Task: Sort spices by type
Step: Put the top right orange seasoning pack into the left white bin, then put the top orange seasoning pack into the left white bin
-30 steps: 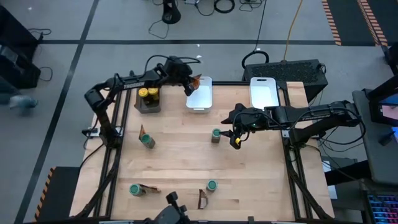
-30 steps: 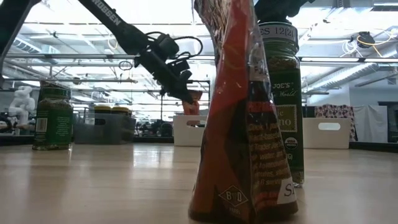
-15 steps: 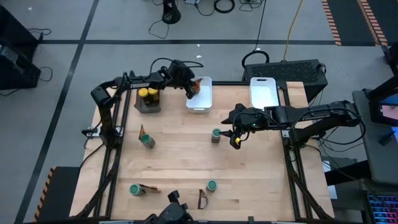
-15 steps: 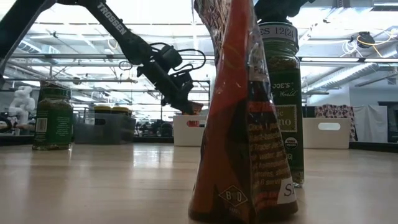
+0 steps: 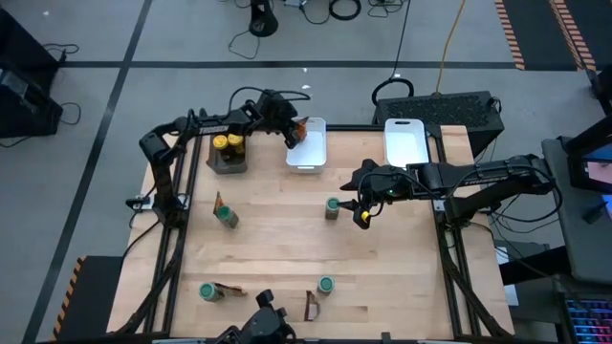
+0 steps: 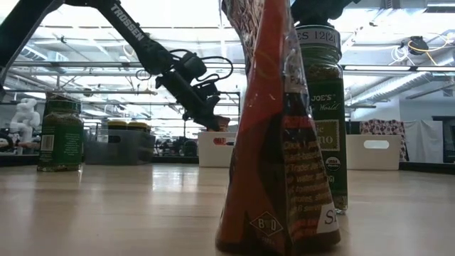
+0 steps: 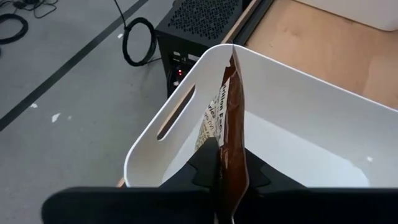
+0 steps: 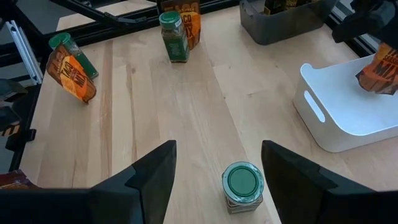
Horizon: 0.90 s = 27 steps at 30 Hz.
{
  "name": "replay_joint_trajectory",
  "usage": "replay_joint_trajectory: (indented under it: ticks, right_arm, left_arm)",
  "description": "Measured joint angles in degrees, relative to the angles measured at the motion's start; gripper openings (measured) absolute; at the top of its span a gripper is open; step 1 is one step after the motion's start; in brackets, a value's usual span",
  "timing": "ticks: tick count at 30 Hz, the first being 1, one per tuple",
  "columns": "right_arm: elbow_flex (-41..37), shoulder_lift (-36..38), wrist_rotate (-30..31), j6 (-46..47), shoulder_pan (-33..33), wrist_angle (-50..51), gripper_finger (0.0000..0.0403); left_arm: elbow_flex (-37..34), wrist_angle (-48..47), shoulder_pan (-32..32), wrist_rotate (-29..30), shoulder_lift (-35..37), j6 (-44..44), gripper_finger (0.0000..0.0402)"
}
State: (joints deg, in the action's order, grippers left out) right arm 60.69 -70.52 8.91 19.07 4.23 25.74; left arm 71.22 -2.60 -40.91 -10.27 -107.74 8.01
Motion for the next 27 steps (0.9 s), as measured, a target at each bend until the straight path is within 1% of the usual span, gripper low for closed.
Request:
replay_joint_trajectory:
  ticks: [6, 14, 17, 22, 27]
  right_arm:
    - [0.0, 0.0, 0.02, 0.0, 0.0, 0.0, 0.0219]
    - [0.0, 0.0, 0.0, 0.0, 0.0, 0.0, 0.0219]
    - [0.0, 0.0, 0.0, 0.0, 0.0, 0.0, 0.0219]
    - [0.0, 0.0, 0.0, 0.0, 0.0, 0.0, 0.0219]
    - [0.0, -0.02, -0.03, -0.02, 0.0, 0.02, 0.0219]
  left_arm:
    - [-0.02, -0.01, 0.0, 0.3, 0.0, -0.05, 0.0051]
    - [-0.02, 0.05, 0.04, 0.61, 0.0, -0.09, 0.0112]
    - [-0.02, 0.19, 0.04, 0.71, 0.02, -0.18, 0.013]
    - [-0.07, -0.02, 0.04, 0.93, 1.43, -0.22, 0.0139]
    - [-0.07, -1.92, 0.04, 1.08, 4.97, -0.21, 0.0139]
